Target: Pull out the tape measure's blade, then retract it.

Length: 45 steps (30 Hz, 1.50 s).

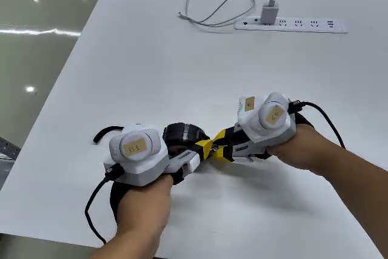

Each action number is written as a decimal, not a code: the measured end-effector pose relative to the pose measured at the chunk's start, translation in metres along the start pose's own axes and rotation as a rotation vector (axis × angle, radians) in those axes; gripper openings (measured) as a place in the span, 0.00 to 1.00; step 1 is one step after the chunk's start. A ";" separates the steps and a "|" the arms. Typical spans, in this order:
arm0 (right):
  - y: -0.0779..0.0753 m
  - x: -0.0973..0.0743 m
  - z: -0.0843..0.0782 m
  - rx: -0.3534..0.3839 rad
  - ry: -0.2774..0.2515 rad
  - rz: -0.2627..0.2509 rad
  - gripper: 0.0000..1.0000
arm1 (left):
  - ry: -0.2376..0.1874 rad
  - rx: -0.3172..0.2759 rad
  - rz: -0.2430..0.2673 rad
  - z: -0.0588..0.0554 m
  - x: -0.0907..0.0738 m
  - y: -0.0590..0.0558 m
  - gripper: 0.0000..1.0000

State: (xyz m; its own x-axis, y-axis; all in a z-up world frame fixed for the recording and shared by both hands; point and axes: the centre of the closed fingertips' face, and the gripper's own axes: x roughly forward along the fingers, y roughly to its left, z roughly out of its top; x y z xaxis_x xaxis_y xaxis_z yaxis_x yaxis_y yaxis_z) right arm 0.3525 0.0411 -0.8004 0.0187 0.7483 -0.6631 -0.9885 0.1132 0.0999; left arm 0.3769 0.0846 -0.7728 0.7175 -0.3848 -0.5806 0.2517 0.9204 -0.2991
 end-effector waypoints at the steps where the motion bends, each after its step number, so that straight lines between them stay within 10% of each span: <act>1: 0.000 0.000 0.000 0.005 -0.001 -0.001 0.10 | -0.001 0.002 -0.003 0.000 0.000 0.000 0.57; 45: 0.004 -0.023 0.010 0.099 -0.037 -0.079 0.35 | 0.029 0.122 -0.104 0.004 -0.004 -0.013 0.69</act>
State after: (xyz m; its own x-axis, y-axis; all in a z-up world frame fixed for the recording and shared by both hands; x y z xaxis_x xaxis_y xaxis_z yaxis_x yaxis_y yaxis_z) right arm 0.3498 0.0314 -0.7774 0.1032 0.7581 -0.6439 -0.9642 0.2352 0.1224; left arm 0.3736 0.0742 -0.7632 0.6648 -0.4787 -0.5735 0.4017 0.8764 -0.2658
